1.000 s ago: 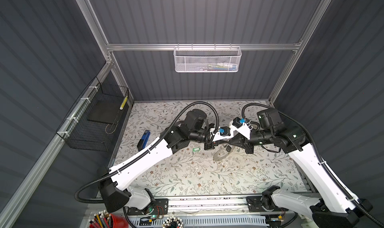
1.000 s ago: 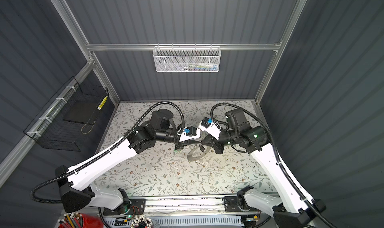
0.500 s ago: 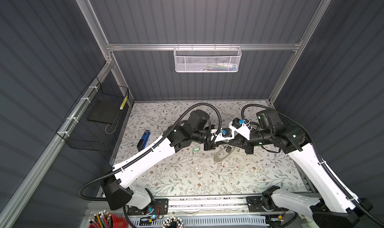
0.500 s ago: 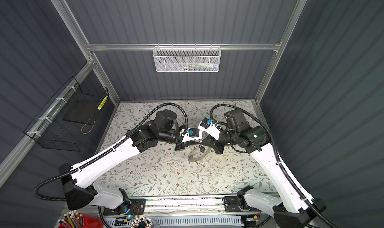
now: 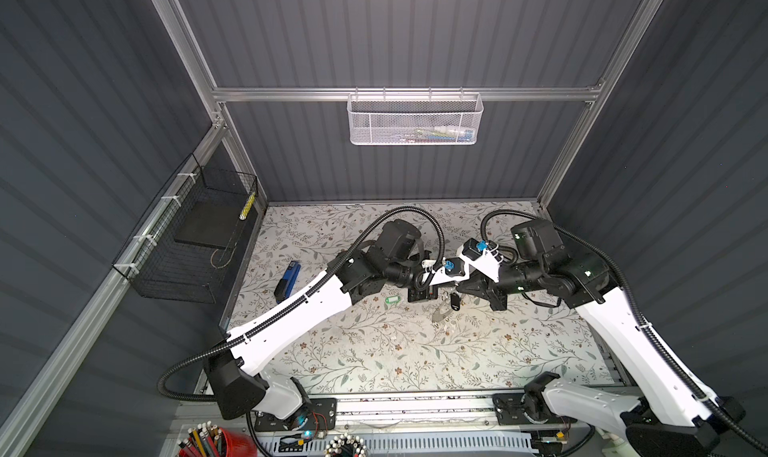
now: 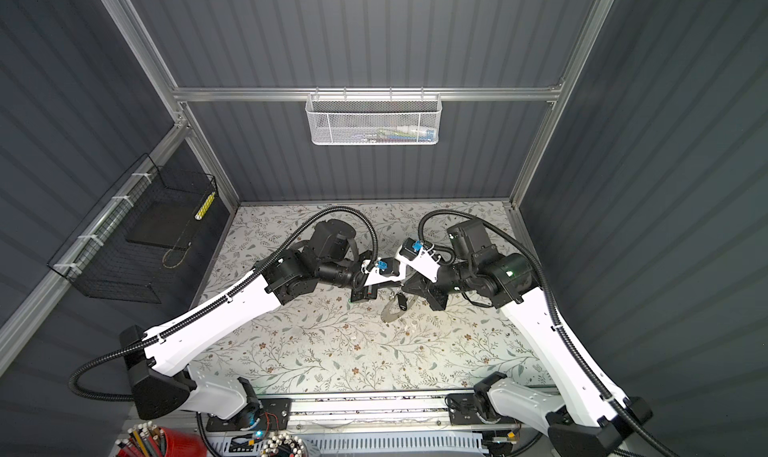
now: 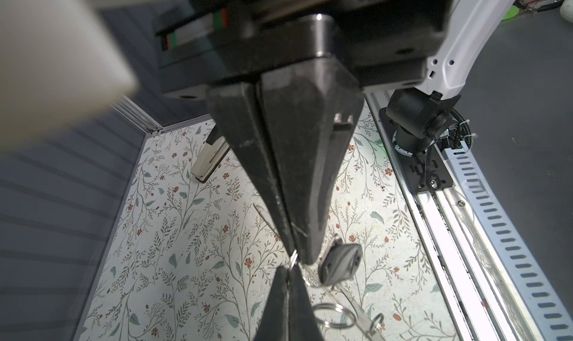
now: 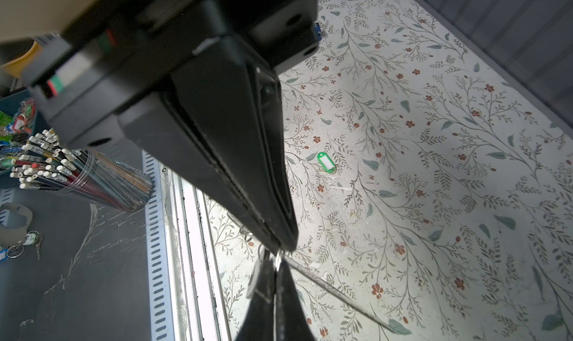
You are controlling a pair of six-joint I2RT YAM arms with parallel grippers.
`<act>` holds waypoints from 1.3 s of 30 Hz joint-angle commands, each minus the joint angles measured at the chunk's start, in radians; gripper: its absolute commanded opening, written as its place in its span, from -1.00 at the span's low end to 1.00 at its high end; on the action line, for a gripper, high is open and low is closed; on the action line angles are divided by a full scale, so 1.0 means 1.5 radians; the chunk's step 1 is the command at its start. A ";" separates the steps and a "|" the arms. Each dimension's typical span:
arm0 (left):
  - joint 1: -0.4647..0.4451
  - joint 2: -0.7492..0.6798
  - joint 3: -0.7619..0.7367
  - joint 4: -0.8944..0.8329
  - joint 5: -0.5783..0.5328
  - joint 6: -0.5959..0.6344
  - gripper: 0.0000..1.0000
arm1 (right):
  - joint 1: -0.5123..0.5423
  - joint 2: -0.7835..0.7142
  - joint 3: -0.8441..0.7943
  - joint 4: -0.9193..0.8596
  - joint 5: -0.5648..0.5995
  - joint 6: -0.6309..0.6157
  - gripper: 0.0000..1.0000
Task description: Put the keys on the keyring
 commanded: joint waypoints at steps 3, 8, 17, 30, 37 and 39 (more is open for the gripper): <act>-0.008 0.001 0.002 0.007 0.037 0.004 -1.00 | 0.005 -0.002 0.011 0.036 -0.020 -0.009 -1.00; -0.009 -0.011 -0.010 0.020 0.035 -0.013 -1.00 | 0.005 -0.012 -0.002 0.053 -0.001 -0.008 -0.71; 0.006 -0.072 -0.100 0.147 -0.011 -0.117 -1.00 | 0.004 -0.149 -0.120 0.185 0.108 0.041 0.03; 0.017 -0.145 -0.221 0.381 -0.030 -0.284 -1.00 | 0.005 -0.214 -0.280 0.377 0.064 0.150 0.10; 0.018 -0.149 -0.244 0.435 -0.037 -0.325 -1.00 | 0.004 -0.198 -0.300 0.460 0.039 0.182 -0.04; 0.018 -0.148 -0.247 0.443 -0.038 -0.332 -1.00 | 0.005 -0.197 -0.307 0.487 0.028 0.192 -0.09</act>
